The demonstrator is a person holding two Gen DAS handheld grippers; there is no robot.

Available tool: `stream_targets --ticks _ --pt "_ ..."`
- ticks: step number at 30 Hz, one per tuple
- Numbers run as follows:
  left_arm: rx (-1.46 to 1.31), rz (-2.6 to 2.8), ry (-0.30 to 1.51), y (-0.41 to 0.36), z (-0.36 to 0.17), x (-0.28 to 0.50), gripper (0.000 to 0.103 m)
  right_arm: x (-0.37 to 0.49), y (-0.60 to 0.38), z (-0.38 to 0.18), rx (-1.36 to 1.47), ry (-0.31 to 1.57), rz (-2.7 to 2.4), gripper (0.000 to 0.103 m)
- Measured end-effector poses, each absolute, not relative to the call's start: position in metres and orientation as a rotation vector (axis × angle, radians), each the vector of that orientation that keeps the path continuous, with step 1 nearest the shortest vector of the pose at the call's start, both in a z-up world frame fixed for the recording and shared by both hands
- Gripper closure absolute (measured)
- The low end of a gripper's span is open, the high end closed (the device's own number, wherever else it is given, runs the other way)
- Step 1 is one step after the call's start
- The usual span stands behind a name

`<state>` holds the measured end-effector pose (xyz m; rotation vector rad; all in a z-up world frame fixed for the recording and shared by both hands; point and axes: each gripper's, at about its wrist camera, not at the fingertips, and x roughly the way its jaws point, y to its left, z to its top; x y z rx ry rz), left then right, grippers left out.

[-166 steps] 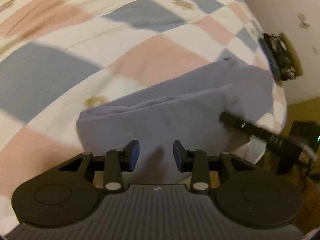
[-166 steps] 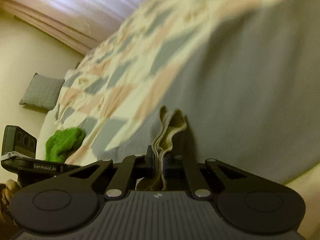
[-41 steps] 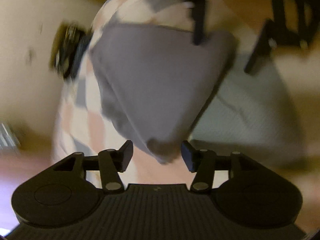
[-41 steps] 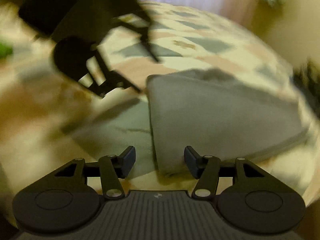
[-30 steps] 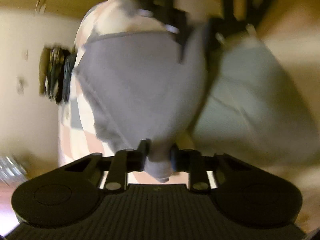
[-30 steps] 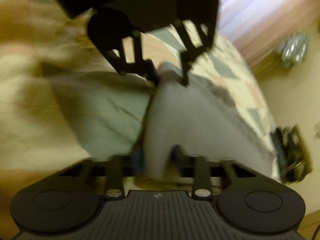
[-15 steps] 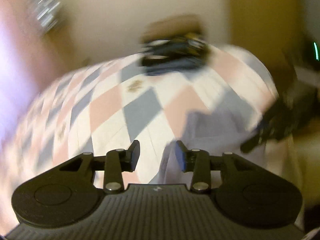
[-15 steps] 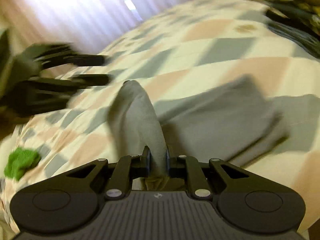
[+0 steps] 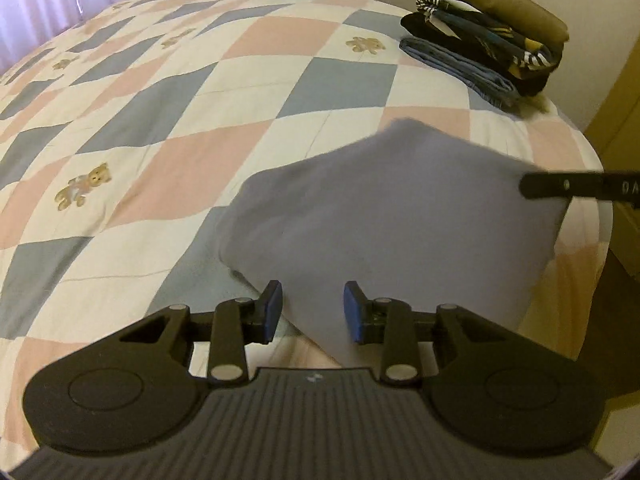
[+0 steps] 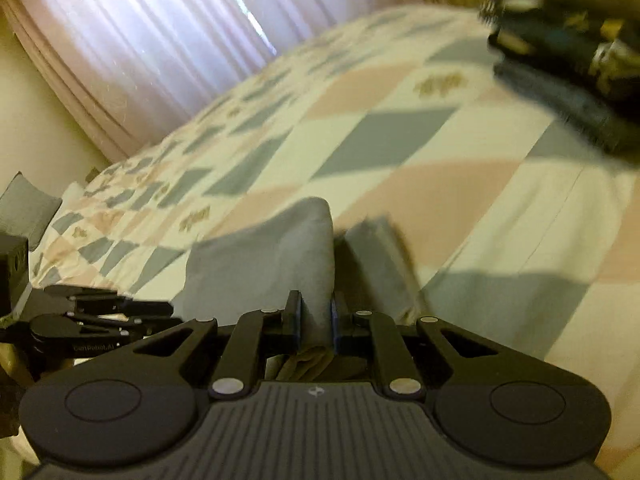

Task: Fold clothes

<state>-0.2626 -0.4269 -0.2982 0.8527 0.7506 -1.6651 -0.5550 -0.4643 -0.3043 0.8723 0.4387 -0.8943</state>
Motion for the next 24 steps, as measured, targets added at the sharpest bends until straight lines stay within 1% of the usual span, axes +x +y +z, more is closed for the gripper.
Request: stream_targets --ticks 4,7,10,16,19,20,21,22,24 --pt "0.875 -1.675 0.693 -0.433 -0.301 -0.276 0.074 -0.569 -0.463 -0.323 0.917 0.435 -0.973 0.09" --pt "0.886 -1.684 0.654 -0.44 -0.305 -0.287 0.074 -0.572 -0.455 -0.316 0.873 0.371 -0.994 0.091" --pt "0.893 -1.685 0.656 -0.443 -0.31 -0.289 0.074 -0.573 -0.453 -0.309 0.83 0.35 -1.011 0.091" --pt "0.922 -1.704 0.635 -0.45 -0.319 -0.298 0.074 -0.578 -0.452 -0.341 0.853 0.419 -1.089 0.091" --pt "0.936 -1.715 0.62 -0.456 -0.318 -0.302 0.076 -0.579 -0.459 -0.355 0.925 0.429 -1.096 0.091" --pt "0.941 -1.721 0.618 -0.458 -0.316 -0.304 0.078 -0.579 -0.462 -0.356 0.952 0.434 -1.104 0.086" --pt "0.938 -1.738 0.61 -0.459 -0.311 -0.306 0.082 -0.58 -0.465 -0.357 0.978 0.438 -1.115 0.072" --pt "0.927 -1.766 0.598 -0.46 -0.304 -0.309 0.083 -0.581 -0.466 -0.353 0.977 0.44 -1.125 0.064" --pt "0.918 -1.812 0.557 -0.464 -0.293 -0.319 0.083 -0.582 -0.462 -0.34 0.951 0.436 -1.154 0.062"
